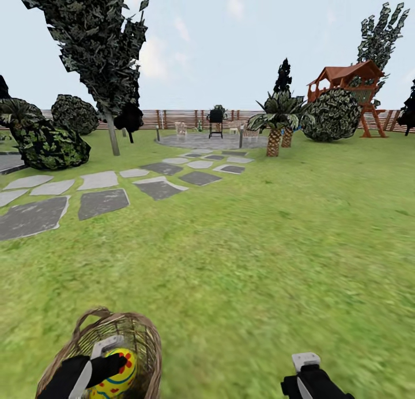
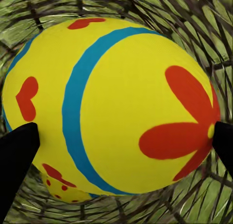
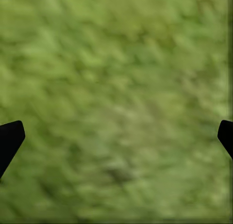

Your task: Take the three Easter eggs out of the wicker basket on the lawn in the garden, then place them on the lawn next to a single tree (choose any tree) so that all three eggs are next to the same tree and none are left in the basket.

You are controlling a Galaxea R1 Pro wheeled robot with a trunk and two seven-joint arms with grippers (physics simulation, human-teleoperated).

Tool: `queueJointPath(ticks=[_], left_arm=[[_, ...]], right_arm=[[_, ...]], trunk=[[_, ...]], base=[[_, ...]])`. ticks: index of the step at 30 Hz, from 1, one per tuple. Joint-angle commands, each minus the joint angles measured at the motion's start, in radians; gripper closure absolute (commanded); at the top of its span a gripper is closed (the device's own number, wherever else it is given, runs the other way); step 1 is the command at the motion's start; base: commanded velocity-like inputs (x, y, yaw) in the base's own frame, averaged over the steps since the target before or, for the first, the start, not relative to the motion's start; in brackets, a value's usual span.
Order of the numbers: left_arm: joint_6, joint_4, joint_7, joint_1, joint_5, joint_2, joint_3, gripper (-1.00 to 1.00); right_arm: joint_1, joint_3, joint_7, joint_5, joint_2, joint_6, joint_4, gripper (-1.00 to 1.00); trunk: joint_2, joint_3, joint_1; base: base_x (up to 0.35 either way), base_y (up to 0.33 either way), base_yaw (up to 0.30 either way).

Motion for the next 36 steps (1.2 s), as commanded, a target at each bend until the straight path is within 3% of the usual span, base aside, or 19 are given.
queueJointPath(ticks=[1,4,6,10,31,36], left_arm=[[0.007,-0.009,-0.002,0.000,0.008,0.028,0.003,1.00],[0.010,-0.017,-0.003,0.000,0.010,0.096,0.005,1.00],[0.014,-0.020,-0.027,0.000,0.013,0.114,0.004,1.00],[0.015,-0.020,-0.083,0.000,0.010,0.115,0.000,1.00],[0.018,-0.018,-0.085,0.000,0.005,0.108,-0.008,1.00],[0.017,-0.018,-0.084,0.000,0.007,0.104,-0.007,1.00]], right_arm=[[0.000,0.005,-0.005,-0.005,-0.003,0.006,-0.002,-1.00],[0.000,0.006,-0.006,-0.005,-0.005,0.006,-0.002,-1.00],[0.000,0.007,-0.007,-0.004,-0.005,0.006,-0.002,-1.00],[0.000,0.007,-0.007,-0.006,-0.005,0.006,-0.002,-1.00],[0.000,0.008,-0.007,-0.003,-0.002,0.005,-0.002,-1.00],[0.000,0.009,-0.007,-0.003,-0.001,0.005,-0.002,-1.00]], trunk=[[0.007,0.002,-0.004],[0.028,0.012,-0.016],[0.042,0.018,-0.023],[0.070,0.030,-0.039],[0.217,0.096,-0.119],[0.252,0.112,-0.138]], base=[[0.000,0.000,0.000],[0.000,0.000,0.000],[0.000,0.000,0.000],[0.000,0.000,0.000],[0.000,0.000,0.000],[-0.275,0.000,0.000]])
